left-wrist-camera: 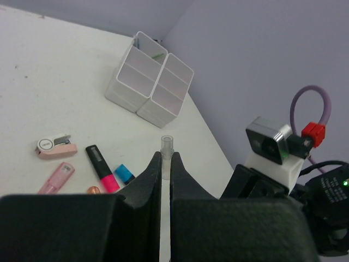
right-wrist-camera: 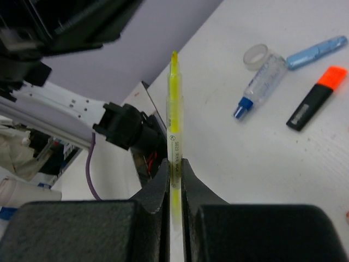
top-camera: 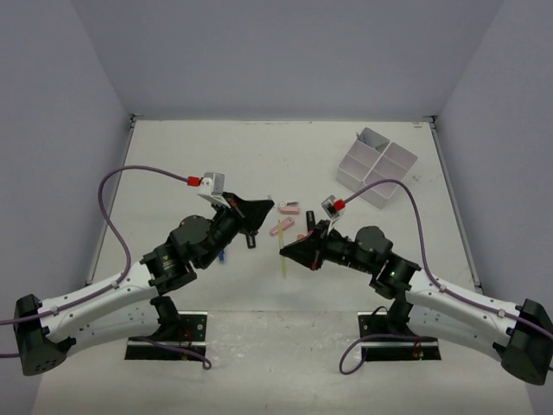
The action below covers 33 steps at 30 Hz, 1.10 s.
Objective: Sort the stationery into containers
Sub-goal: Close the pen cap on the pen.
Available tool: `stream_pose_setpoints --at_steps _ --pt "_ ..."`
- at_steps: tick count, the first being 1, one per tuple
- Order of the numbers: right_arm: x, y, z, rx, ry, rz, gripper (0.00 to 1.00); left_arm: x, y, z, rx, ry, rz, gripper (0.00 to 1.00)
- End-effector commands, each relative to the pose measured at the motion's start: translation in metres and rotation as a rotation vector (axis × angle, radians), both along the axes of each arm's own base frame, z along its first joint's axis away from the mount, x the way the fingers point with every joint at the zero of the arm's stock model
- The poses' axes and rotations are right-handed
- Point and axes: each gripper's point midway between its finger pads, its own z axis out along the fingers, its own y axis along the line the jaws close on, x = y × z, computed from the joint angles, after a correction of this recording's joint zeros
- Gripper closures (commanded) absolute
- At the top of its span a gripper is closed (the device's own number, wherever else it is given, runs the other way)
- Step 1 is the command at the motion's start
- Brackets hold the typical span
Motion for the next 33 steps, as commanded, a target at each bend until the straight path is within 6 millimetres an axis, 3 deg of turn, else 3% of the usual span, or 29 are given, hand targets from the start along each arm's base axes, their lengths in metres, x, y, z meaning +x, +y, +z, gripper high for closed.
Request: stream_pose_setpoints --at_steps 1,17,33 --pt "0.028 0.005 0.055 0.114 -0.069 -0.142 1.0 -0.012 -0.01 0.027 -0.005 -0.18 -0.107 1.0" --pt "0.02 0.015 0.055 0.051 -0.091 -0.092 1.0 -0.007 0.0 0.03 -0.006 -0.167 -0.054 1.0" --pt "0.02 0.015 0.063 0.036 -0.11 -0.098 1.0 -0.01 -0.006 0.03 -0.018 -0.163 -0.087 1.0"
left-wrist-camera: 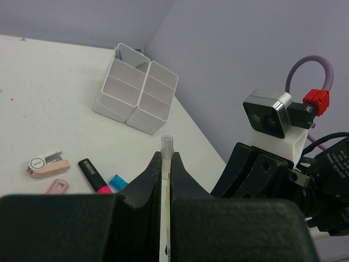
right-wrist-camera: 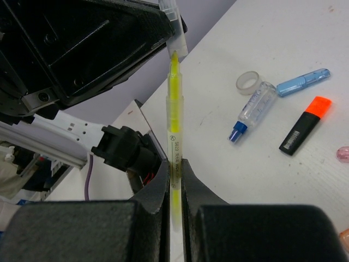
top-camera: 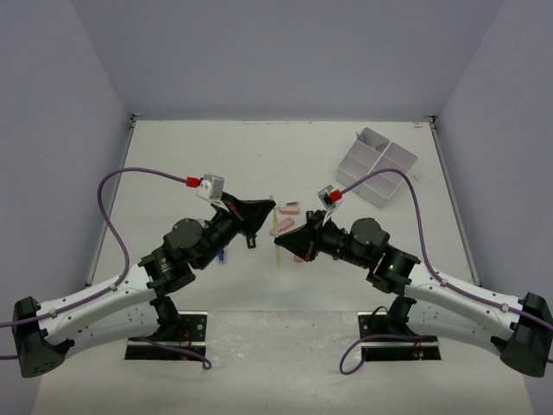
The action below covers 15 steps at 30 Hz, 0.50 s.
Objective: Sort the stationery into containers
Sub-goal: Close the pen cap on the pen.
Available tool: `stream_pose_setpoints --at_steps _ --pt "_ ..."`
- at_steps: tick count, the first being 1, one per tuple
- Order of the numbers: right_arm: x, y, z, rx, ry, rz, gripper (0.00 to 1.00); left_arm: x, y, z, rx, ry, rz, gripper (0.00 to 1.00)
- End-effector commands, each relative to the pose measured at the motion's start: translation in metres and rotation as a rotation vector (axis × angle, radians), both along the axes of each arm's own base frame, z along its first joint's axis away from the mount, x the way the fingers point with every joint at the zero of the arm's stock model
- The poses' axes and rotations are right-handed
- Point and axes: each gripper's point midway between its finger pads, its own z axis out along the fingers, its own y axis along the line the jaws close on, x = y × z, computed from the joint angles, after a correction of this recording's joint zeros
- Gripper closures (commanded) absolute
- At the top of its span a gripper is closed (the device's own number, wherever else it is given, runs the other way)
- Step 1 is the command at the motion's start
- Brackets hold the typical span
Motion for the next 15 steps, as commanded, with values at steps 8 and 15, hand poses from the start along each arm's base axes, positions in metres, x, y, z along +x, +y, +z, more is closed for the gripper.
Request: stream_pose_setpoints --at_steps 8,15 --pt "0.013 -0.004 0.035 0.028 -0.082 -0.07 1.0 -0.005 -0.013 0.002 -0.018 0.005 -0.063 1.0" --pt "0.022 -0.014 0.058 0.009 -0.193 -0.122 1.0 -0.009 -0.021 -0.012 0.038 0.06 -0.107 1.0"
